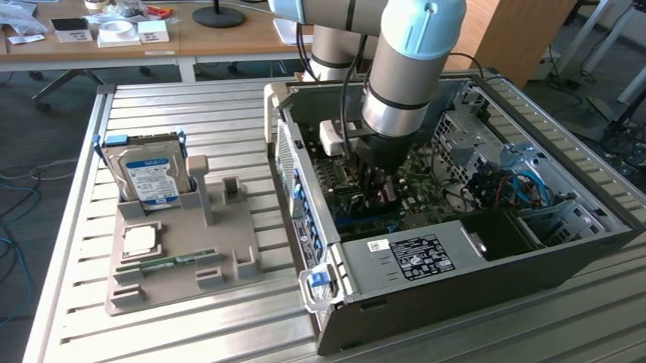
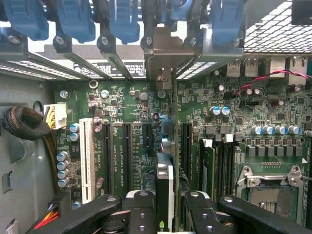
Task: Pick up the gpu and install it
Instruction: 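Insert the gpu into the slot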
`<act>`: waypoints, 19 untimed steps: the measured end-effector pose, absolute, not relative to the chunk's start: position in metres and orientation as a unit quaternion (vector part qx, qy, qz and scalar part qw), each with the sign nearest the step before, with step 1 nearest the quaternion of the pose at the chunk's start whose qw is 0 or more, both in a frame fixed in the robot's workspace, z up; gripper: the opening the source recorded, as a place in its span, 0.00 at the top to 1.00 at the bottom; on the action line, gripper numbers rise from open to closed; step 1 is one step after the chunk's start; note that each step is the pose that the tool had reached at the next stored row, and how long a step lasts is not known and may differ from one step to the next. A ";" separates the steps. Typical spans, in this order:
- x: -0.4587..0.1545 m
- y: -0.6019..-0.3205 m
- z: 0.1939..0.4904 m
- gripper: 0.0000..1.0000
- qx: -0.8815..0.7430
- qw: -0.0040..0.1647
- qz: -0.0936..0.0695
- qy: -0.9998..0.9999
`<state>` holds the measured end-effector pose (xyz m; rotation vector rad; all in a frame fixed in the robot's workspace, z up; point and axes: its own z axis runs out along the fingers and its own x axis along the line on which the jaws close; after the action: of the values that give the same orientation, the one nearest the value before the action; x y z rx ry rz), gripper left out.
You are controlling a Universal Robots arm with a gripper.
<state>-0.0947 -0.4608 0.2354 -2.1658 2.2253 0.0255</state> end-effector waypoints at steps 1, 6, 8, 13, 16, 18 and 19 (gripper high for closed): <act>-0.095 -0.461 0.235 0.73 -0.697 0.018 0.008 0.716; -0.095 -0.461 0.235 0.73 -0.697 0.018 0.009 0.716; -0.095 -0.461 0.235 0.73 -0.697 0.018 0.010 0.716; -0.095 -0.461 0.235 0.73 -0.697 0.018 0.010 0.716; -0.095 -0.461 0.235 0.73 -0.697 0.018 0.010 0.716; -0.095 -0.461 0.235 0.73 -0.697 0.018 0.010 0.716; -0.095 -0.461 0.235 0.73 -0.697 0.018 0.010 0.716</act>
<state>-0.0949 -0.4606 0.2351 -2.1664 2.2256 0.0303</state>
